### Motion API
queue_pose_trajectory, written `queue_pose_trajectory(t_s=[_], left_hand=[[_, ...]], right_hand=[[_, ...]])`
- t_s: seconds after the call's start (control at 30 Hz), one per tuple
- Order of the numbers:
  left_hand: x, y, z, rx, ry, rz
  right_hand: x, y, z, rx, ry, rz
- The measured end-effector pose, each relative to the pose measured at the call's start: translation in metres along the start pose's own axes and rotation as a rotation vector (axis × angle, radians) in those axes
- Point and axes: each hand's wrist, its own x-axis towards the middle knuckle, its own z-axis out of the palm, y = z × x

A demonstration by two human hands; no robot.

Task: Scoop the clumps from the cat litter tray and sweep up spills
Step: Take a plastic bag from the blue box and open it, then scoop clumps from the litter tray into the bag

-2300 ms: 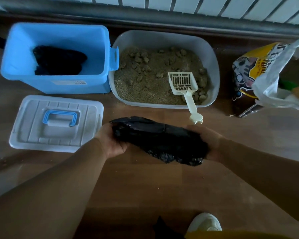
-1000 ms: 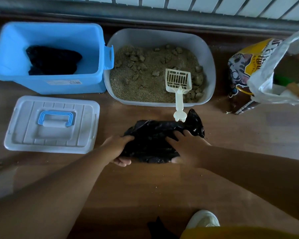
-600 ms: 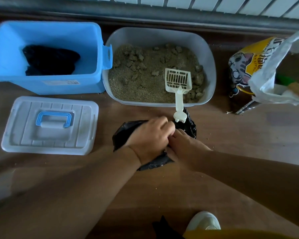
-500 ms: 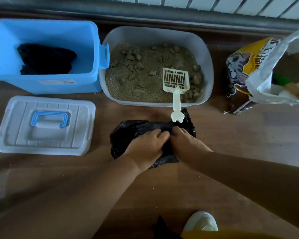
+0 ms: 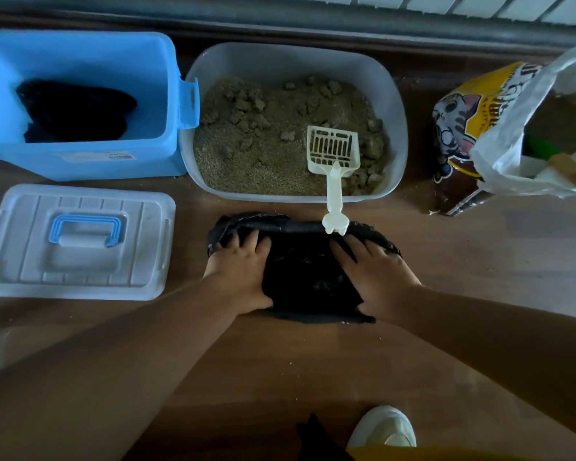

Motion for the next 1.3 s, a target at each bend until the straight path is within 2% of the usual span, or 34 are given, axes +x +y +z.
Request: queue_pose_trajectory(t_s=[0.13, 0.27, 0.37, 0.5, 0.6, 0.73, 0.77, 0.83, 0.9, 1.03, 1.13, 1.23, 1.3], left_hand=[[-0.004, 0.022, -0.014, 0.097, -0.035, -0.074], [-0.009, 0.048, -0.031, 0.145, -0.097, -0.078], [-0.007, 0.057, -0.048, 0.1, -0.13, -0.075], [0.001, 0.052, -0.066, 0.078, 0.036, -0.028], [0.006, 0.04, -0.072, -0.027, 0.071, 0.007], [0.012, 0.025, -0.06, -0.191, 0.036, 0.1], [0.013, 0.023, -0.056, -0.215, 0.06, 0.126], [0.014, 0.018, -0.052, -0.288, 0.089, 0.157], [0.016, 0.013, -0.057, -0.421, 0.073, 0.181], [0.017, 0.001, -0.074, -0.525, 0.063, 0.182], [0.016, -0.006, -0.085, -0.606, 0.139, 0.088], [0.012, -0.016, -0.09, -0.753, 0.205, -0.05], [0.011, -0.022, -0.089, -0.647, 0.232, -0.089]], right_hand=[[0.006, 0.0, -0.002, -0.043, -0.062, -0.017], [0.008, -0.009, -0.012, -0.074, 0.011, -0.035], [0.008, -0.015, -0.014, -0.048, 0.152, -0.035], [0.009, -0.013, -0.02, 0.015, 0.511, -0.221], [0.003, -0.014, -0.046, 0.118, 0.695, -0.322], [-0.008, -0.026, -0.072, 0.182, 0.735, -0.351], [-0.009, -0.028, -0.078, 0.188, 0.744, -0.329], [-0.007, -0.029, -0.096, 0.233, 0.776, -0.169], [0.001, -0.024, -0.115, 0.3, 0.71, 0.078], [0.032, -0.01, -0.131, 0.462, 0.345, 0.432], [0.05, -0.014, -0.132, 0.588, 0.117, 0.535], [0.06, -0.007, -0.126, 0.736, 0.067, 0.563], [0.058, 0.003, -0.126, 0.821, 0.024, 0.528]])
